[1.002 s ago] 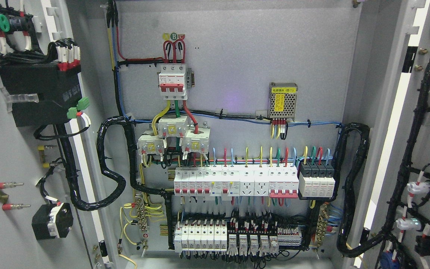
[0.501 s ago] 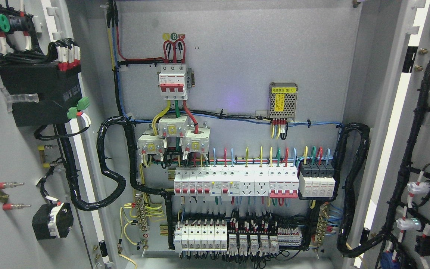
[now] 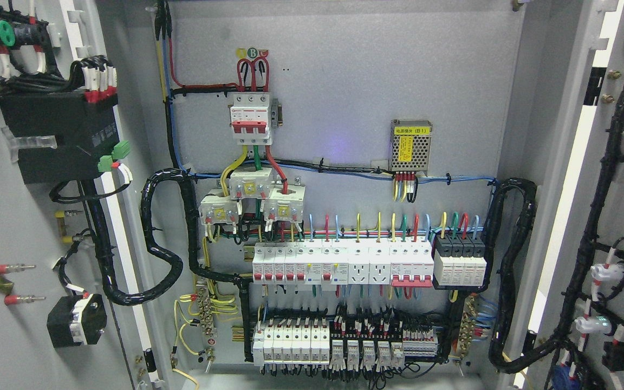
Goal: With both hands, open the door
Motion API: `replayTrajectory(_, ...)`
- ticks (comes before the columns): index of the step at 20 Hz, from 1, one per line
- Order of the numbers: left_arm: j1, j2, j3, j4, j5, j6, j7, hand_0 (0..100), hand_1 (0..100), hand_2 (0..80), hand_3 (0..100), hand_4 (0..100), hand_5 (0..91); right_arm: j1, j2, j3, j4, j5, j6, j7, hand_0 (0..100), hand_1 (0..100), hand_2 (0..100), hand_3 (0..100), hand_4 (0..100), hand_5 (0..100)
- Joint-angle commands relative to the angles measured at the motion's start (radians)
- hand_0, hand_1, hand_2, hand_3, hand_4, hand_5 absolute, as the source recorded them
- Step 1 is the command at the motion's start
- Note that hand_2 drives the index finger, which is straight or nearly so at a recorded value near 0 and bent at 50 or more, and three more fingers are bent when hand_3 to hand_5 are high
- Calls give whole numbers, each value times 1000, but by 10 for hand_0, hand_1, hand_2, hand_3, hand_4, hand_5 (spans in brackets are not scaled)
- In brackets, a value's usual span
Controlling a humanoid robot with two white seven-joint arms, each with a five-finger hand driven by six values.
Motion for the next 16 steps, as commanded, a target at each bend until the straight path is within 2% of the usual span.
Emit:
replayTrajectory(1, 136, 1, -15, -341, -8, 4, 5, 0, 0, 0, 0, 0, 0, 4, -9, -66, 42, -4, -2, 2, 384, 0, 0, 0, 0, 0)
replayTrajectory(5, 243, 9, -23, -569, -9, 1, 4, 0, 0, 0, 0, 0, 0, 19, -22, -116, 47, -1, -3, -3, 385, 0, 0, 0, 0, 0)
replayTrajectory(6, 272, 22, -25, -643, -9, 1, 5, 0, 0, 0, 0, 0, 0, 24, -29, -132, 45, 2, -4, -15, 385, 0, 0, 0, 0, 0)
replayTrajectory(10, 371, 84, -60, -889, -5, -2, 5, 0, 0, 0, 0, 0, 0, 91, -53, -224, 49, 7, -4, -107, 385, 0, 0, 0, 0, 0)
replayTrajectory(13, 438, 124, -63, -1056, -2, -30, 5, 0, 0, 0, 0, 0, 0, 137, -114, -262, 47, 7, -35, -128, 384, 0, 0, 0, 0, 0)
replayTrajectory(16, 529, 164, -72, -1228, -2, -141, 5, 0, 0, 0, 0, 0, 0, 194, -157, -290, 42, 59, -105, -130, 384, 0, 0, 0, 0, 0)
